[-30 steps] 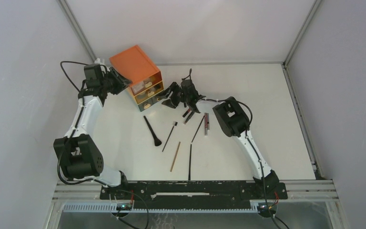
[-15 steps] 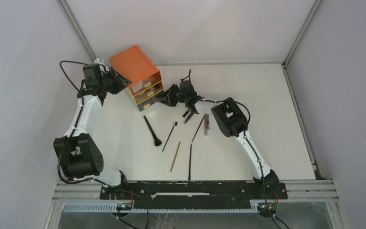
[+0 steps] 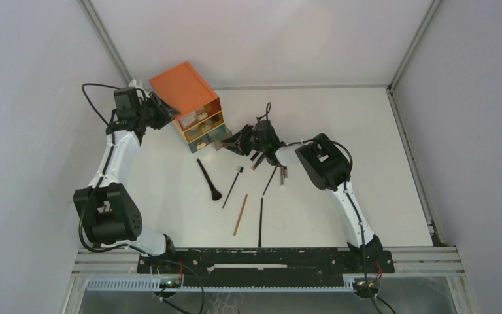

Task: Organize the makeup
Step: Open the drawer in the storage box.

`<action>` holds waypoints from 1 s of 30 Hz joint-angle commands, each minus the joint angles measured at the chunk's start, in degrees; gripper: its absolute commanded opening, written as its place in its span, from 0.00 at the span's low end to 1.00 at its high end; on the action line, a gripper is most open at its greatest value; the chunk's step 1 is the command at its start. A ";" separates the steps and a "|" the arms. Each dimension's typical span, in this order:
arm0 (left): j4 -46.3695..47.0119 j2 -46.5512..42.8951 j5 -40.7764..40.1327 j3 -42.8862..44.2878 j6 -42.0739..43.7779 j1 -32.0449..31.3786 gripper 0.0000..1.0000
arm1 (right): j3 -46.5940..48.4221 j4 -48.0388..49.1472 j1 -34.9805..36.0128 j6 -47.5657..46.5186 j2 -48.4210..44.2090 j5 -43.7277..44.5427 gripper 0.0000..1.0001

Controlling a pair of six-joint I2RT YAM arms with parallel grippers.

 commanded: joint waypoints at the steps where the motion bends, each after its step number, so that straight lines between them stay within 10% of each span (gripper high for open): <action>1: -7.94 1.47 -5.42 -1.45 3.84 1.63 0.39 | -7.51 1.08 -1.00 -2.93 -6.82 1.23 0.36; 17: -8.20 -3.44 -5.95 -1.84 5.02 0.83 0.43 | -19.11 -0.52 -0.77 -9.86 -17.09 1.69 0.49; 30: -11.79 -17.52 -28.93 4.83 16.22 -16.14 0.66 | -16.69 -28.30 -5.16 -33.10 -36.16 2.27 0.57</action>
